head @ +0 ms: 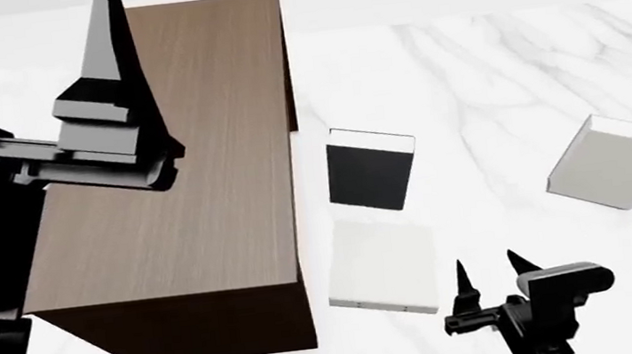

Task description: Pick up the book on the right and place it under the cabinet shelf.

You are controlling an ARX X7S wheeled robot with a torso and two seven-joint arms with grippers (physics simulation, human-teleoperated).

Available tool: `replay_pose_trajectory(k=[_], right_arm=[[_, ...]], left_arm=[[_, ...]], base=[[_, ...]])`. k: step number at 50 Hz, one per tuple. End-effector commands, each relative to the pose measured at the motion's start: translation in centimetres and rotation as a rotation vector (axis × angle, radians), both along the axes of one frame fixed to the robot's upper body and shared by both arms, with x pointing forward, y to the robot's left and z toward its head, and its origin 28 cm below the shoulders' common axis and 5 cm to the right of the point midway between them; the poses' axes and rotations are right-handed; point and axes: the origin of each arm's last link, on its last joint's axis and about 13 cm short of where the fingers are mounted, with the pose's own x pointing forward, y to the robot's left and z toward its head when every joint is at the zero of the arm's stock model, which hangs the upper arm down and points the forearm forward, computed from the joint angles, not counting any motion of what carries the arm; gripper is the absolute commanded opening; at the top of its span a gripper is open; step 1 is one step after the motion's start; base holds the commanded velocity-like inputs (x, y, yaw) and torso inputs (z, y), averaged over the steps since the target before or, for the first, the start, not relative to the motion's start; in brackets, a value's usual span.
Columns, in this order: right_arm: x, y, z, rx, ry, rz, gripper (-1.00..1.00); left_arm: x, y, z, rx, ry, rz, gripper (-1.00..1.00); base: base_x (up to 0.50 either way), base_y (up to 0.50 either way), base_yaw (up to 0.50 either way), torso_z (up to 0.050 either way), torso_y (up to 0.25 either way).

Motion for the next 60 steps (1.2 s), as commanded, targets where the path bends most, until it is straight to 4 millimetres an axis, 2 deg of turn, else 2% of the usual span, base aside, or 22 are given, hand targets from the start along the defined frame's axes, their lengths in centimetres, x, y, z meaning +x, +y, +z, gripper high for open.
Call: replay_pose_trajectory(k=[1,17,35,60], right_arm=[[0.0,-0.1,-2.6,-0.047,0.147,-0.096,1.0],[1.4,-0.3,-3.2,-0.081,0.15,-0.109,1.0],[1.2,0.0,-4.0,-0.103,0.196,-0.051,1.0],[1.3,2.3,-5.2,-0.151,0.24,0.092,1.0]], left_arm=[[-0.5,0.0,0.3,0.007,-0.012,-0.009,1.0],[-1.6,-0.4,0.8,0.032,-0.029,-0.03,1.0],[-1.6,-0.2,1.0,0.038,-0.035,-0.03,1.0],[-1.6,0.0,0.8,0.036,-0.033,-0.026,1.0]], base=[[0.0,0.0,0.01,0.0,0.0],[0.01,0.0,0.01,-0.003,-0.006],[0.01,0.0,0.01,-0.004,-0.008],[0.01,0.0,0.01,-0.004,-0.009]])
